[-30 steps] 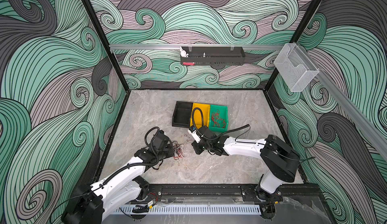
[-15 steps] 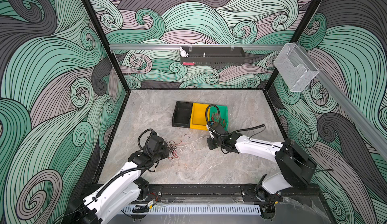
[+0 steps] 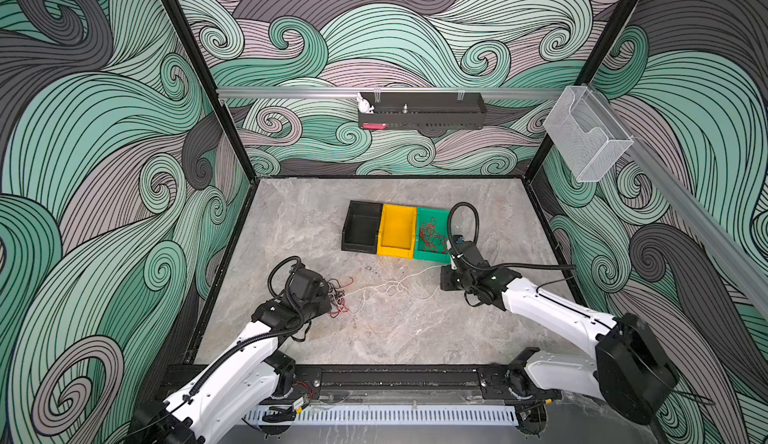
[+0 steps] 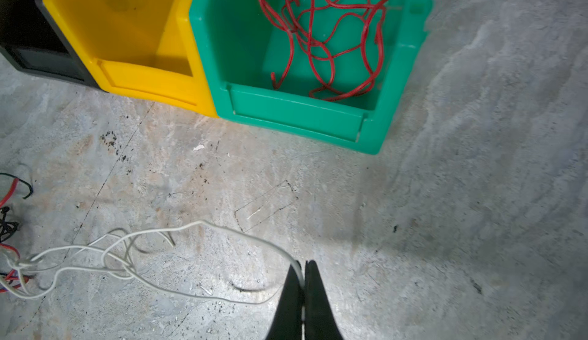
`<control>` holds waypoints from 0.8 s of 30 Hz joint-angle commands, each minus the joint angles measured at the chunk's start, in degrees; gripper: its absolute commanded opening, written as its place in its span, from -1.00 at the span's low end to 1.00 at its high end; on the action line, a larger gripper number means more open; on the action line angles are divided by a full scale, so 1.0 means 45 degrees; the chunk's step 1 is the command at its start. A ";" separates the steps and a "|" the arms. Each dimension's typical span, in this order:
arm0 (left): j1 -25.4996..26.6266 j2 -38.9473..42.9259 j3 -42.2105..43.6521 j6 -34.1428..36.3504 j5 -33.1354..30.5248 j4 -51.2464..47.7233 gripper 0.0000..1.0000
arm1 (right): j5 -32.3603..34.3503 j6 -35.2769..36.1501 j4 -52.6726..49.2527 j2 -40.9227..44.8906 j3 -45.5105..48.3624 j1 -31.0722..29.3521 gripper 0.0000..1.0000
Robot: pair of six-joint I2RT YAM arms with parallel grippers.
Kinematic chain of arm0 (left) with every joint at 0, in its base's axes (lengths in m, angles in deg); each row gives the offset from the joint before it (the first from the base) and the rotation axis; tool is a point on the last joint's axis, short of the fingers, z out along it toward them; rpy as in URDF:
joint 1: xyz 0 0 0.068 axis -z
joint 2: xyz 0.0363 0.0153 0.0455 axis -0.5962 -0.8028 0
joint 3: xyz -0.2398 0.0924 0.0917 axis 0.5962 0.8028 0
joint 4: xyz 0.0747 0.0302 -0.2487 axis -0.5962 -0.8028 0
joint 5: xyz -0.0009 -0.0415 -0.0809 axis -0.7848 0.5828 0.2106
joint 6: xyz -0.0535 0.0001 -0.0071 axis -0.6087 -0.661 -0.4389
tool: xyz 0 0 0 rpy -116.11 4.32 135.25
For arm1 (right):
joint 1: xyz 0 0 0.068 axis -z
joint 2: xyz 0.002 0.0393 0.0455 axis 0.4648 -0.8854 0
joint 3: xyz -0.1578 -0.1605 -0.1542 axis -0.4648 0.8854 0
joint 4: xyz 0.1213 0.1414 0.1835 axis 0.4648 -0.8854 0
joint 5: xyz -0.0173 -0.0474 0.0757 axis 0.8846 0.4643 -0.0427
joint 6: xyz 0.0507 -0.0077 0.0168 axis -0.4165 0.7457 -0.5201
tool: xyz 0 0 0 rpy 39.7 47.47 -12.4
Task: Untangle the cables
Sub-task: 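Pull the white wire out of the tangle away from the left gripper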
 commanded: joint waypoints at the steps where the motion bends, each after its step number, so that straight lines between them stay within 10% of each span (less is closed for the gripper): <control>1: -0.0107 0.0008 -0.0593 -0.0109 -0.0378 -0.0474 -1.00 | -0.0276 -0.0147 -0.0530 0.0885 -0.0085 0.0354 -0.91; 24: -0.0212 -0.0229 -0.0897 -0.0057 -0.0047 -0.0540 -0.96 | -0.5241 -0.0275 -0.1468 0.3420 -0.0660 0.3297 -0.89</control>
